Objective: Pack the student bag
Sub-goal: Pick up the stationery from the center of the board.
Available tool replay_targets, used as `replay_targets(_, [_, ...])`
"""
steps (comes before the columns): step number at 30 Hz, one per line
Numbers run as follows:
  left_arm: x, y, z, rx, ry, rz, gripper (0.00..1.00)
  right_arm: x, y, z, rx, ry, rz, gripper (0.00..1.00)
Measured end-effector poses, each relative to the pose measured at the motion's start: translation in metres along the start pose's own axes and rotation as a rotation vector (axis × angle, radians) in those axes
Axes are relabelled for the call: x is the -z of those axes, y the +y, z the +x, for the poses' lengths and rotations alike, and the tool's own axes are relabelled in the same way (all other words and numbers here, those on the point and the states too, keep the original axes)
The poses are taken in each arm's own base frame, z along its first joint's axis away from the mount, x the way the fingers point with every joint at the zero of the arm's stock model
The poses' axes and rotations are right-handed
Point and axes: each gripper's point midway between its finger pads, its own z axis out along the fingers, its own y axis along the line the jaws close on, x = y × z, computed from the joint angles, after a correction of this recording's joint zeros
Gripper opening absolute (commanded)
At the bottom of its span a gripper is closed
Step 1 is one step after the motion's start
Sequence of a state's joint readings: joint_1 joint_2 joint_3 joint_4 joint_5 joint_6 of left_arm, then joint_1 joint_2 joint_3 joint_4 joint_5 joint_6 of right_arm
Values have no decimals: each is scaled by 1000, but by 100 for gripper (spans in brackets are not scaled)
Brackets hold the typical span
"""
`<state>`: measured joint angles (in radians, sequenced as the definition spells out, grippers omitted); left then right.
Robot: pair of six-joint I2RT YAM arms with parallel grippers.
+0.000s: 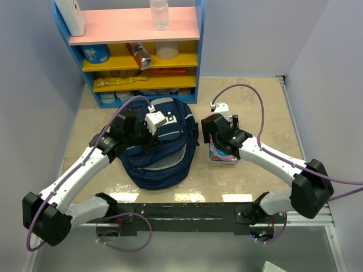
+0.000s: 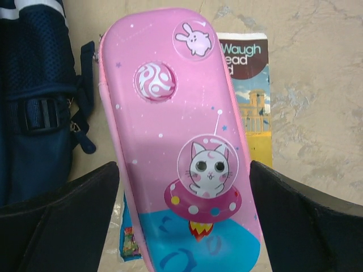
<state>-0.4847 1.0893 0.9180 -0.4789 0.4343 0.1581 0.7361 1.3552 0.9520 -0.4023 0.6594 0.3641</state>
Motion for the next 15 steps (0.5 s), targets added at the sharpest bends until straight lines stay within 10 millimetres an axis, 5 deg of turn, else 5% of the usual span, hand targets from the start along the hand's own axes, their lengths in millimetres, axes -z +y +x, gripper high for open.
replay_targets(15, [1,-2,-2,-2,-7,5,0,-25,-1,1,2,65,-72,99])
